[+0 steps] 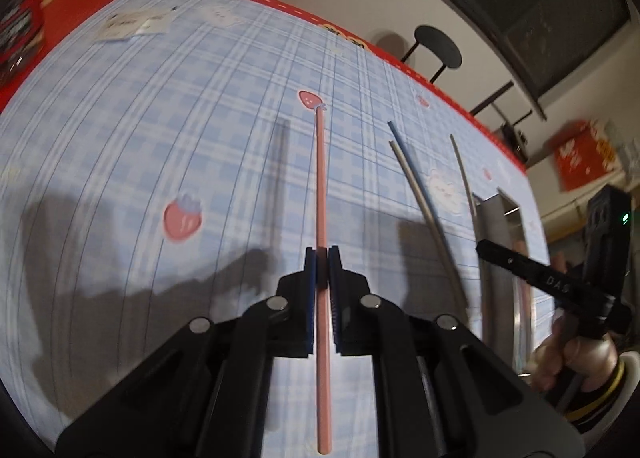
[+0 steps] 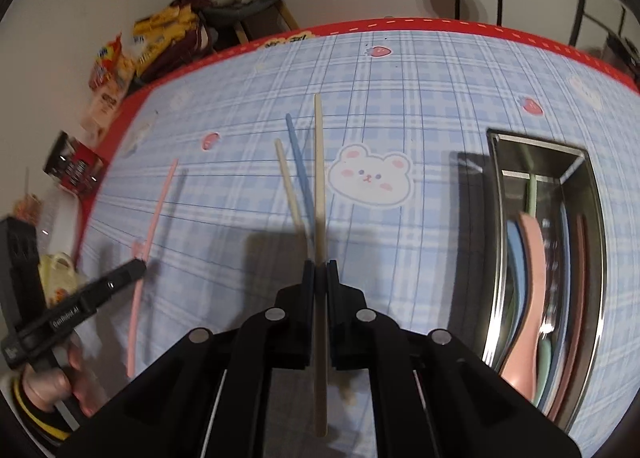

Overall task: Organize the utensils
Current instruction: 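Carry the beige chopstick with the right tool while the left tool carries the pink chopstick to the rack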

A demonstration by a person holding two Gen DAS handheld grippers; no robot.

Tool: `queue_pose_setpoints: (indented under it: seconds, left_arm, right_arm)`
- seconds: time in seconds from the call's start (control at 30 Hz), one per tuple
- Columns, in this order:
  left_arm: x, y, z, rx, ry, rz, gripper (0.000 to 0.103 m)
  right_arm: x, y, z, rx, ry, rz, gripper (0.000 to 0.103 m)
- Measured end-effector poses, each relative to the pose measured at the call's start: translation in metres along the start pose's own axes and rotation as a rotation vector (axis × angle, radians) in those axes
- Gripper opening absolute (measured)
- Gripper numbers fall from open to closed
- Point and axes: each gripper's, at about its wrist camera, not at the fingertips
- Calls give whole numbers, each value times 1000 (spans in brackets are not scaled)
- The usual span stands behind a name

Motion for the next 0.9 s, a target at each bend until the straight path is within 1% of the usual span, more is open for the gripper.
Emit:
queue_pose_setpoints:
  seconds: [0.1,0.17,0.3,0.47,0.6,0.77,0.9]
  left_arm:
    - [14,-2,11,44,-8,32,10]
    - [21,-6,21,94,-2,70,10]
    - [35,-15,41,133,-4,90,10]
    - [41,-28,59,120,12,87,10]
    - [43,-41,66,117,18,107,10]
    - [41,-58,64,92,25,123,10]
    - [32,-79,59,68,52,143,10]
  right_arm:
    - [12,1,13,-28,-16,-37,6]
    - [24,5,25,-24,-28,-64,6]
    - [44,1,43,-13,-46,-89,6]
    - [60,-11,56,-38,-58,-108,6]
    - [68,-18,65,-37,-67,-120,6]
    - [77,-35,74,-70,-80,-148,6]
    - [83,-50,76,-112,-101,-157,6]
Point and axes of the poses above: each gripper's, at about its wrist camera, not at the fingertips, and x roughly against the way its jaws point, y to its left, z to its underside, and after that the axes turned 7 degrees about -x, right-handed
